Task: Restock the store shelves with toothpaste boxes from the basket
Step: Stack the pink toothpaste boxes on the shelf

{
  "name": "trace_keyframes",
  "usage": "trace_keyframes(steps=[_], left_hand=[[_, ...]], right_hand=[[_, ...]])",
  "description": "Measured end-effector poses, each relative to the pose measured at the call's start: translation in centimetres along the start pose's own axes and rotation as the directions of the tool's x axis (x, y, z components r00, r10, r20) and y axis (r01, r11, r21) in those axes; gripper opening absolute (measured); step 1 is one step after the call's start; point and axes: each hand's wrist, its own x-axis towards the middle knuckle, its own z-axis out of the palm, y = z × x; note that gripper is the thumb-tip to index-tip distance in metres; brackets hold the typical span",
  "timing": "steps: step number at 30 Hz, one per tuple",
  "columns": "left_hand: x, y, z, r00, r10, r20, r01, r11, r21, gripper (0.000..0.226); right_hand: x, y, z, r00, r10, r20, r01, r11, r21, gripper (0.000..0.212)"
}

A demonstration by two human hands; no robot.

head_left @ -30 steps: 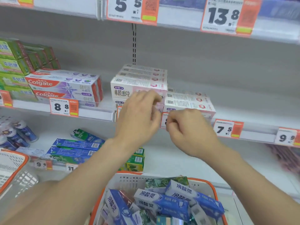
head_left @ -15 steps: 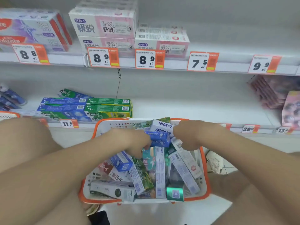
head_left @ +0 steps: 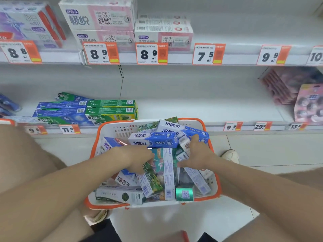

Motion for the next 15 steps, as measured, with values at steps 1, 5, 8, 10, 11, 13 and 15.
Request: trace_keyframes(steps=[1,5,8,10,11,13,15], left_hand=[[-0.1,0.0,-0.1,1.000,-0.007,0.003,0.007,1.000,-0.017,0.044],[-0.7,0.2,-1.1,0.999,-0.012,-0.046,0.009,0.997,-0.073,0.043],[-1.4,0.2,-2.3,0.987,-0.014,-0.162,-0.005,0.993,-0.121,0.039],[-2.1,0.1,-3.4,0.954,-0.034,-0.296,-0.024,0.982,-0.190,0.037],[-2.6,0.1,-4.2,0.927,-0.055,-0.371,-0.043,0.967,-0.251,0.042],[-3.8,0.2,-6.2,0.849,-0.139,-0.509,-0.136,0.874,-0.466,0.052],[-5.4,0.4,-8.2,0.796,-0.229,-0.560,-0.342,0.593,-0.729,0.047]], right_hand=[[0.2,0.2,0.1,1.000,0.023,0.000,-0.023,0.997,0.075,0.115],[0.9,0.6,-1.0,0.999,0.008,0.052,-0.011,0.998,0.063,0.114],[0.5,-0.2,-4.0,0.995,-0.011,0.095,0.012,1.000,-0.010,0.077],[-0.1,-1.2,-6.6,0.993,-0.057,0.102,0.049,0.995,0.084,0.055],[-0.5,-1.7,-7.9,0.990,-0.107,0.092,0.088,0.977,0.195,0.047],[-1.8,-3.0,-10.3,0.970,-0.232,0.076,0.172,0.870,0.462,0.036],[-3.0,-4.6,-12.3,0.938,-0.336,0.080,0.203,0.724,0.660,0.036]])
